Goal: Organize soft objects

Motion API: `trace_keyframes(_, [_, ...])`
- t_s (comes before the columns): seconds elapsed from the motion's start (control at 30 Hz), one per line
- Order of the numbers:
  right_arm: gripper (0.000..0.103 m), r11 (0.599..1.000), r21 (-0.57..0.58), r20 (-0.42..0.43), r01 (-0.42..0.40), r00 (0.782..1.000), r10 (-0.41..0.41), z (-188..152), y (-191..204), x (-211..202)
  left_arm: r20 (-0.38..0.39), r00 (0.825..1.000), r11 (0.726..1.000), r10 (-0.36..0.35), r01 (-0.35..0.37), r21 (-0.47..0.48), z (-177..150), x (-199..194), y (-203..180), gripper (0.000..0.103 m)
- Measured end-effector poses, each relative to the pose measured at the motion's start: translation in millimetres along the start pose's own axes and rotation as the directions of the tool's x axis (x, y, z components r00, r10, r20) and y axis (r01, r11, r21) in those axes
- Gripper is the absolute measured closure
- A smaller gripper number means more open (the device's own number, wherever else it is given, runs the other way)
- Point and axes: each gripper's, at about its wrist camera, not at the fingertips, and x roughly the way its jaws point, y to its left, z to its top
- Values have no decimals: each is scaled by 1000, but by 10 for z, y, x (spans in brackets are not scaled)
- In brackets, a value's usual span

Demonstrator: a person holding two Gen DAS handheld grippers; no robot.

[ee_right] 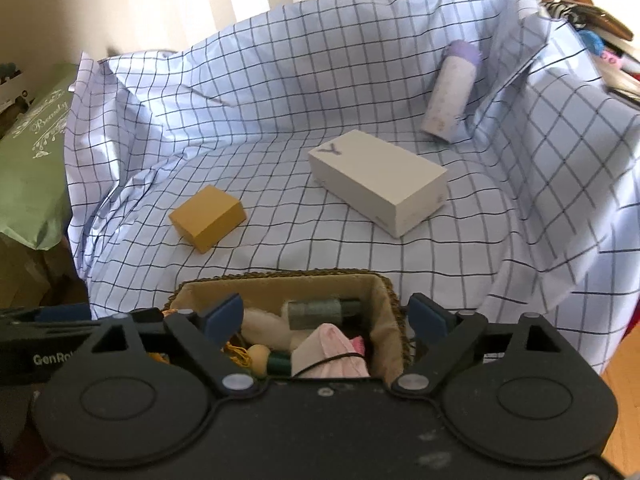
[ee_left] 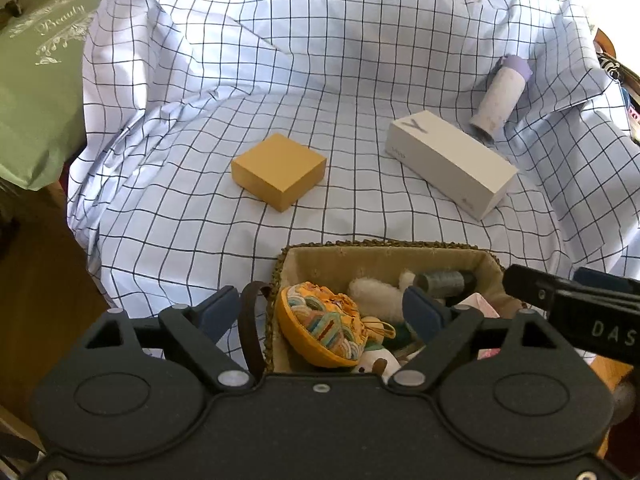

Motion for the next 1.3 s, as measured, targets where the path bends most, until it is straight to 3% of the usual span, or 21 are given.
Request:
trace_keyframes(0.2, [6,999,-1,33,34,999,-34,-106,-38,-141,23,999,1000,23,-23,-4,-87,-71,-48,11])
trace_keyframes(0.37, [6,999,6,37,50,998,-50,-211,-75,-222,35,999,999,39,-39,-9,-174,-134,-79,10])
trace_keyframes(0.47, [5,998,13,37,60,997,-61,-269,-107,-267,48,997,998,64,-64,-7,-219,-175,-106,4])
trace_keyframes(0.8, [3,997,35,61,67,996,-69,-409,-177,-447,60,992,994,108,-110,20,-350,-301,-202,4])
trace_keyframes(1.3, [0,996,17,86,87,992,-88,-552,-160,-653,91,991,995,94,-95,9,-533,-511,-266,4])
